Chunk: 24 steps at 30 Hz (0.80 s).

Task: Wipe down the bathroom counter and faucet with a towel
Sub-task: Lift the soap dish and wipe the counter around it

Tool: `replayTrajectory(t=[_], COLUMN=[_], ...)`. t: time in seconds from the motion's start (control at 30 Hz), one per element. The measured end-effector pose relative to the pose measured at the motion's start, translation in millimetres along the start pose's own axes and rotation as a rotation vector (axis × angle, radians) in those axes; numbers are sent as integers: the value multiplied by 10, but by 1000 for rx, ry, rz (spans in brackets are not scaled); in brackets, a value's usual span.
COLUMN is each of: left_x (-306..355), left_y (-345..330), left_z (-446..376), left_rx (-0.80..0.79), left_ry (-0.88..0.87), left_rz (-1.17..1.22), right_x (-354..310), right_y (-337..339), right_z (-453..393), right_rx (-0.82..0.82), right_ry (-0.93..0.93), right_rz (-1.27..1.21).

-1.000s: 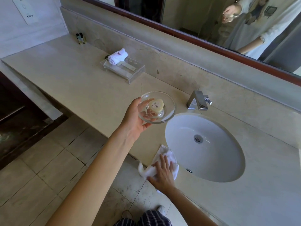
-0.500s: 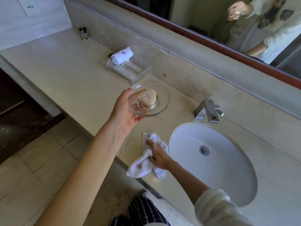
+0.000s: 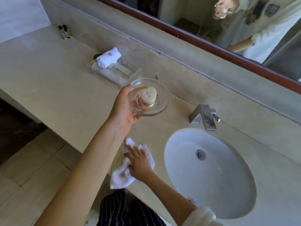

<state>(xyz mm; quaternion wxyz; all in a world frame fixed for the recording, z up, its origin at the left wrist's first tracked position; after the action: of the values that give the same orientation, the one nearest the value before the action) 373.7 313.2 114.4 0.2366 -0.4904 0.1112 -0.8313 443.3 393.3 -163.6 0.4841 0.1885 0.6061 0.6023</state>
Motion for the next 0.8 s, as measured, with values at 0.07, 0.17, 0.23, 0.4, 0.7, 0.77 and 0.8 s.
replayTrajectory(t=[0.07, 0.17, 0.23, 0.4, 0.7, 0.77, 0.8], left_x=[0, 30, 52, 144, 210, 185, 159], left_y=[-68, -151, -183, -181, -66, -103, -128], left_z=[-98, -263, -360, -536, -622, -629, -636], left_rx=[-3, -60, -69, -58, -71, -79, -86], left_ry=[0, 16, 38, 58, 71, 77, 82], left_rz=[-22, -74, -98, -126, -131, -136, -139], right_x=[-18, 261, 618, 1384, 617, 388, 349], right_y=[-93, 82, 324, 846, 709, 544, 482], right_z=[38, -125, -298, -739, -1272, -1206, -1153], right_rx=[-48, -37, 12, 19, -58, -124, -138], right_ry=[113, 107, -50, -495, -374, -241, -171], right_rz=[21, 101, 160, 51, 203, 248, 236])
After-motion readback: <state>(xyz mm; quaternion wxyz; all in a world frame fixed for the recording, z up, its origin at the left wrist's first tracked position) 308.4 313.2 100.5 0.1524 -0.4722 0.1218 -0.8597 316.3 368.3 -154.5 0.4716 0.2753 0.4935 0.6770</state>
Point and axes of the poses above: each hand's wrist, its own z-axis away from the middle knuckle, its own y-axis out of the back of the hand, x = y × z, the point moved 3 cm from there along -z, towards the middle knuckle, and after that the axes turned 2 degrees about z, right-handed, at the moved point
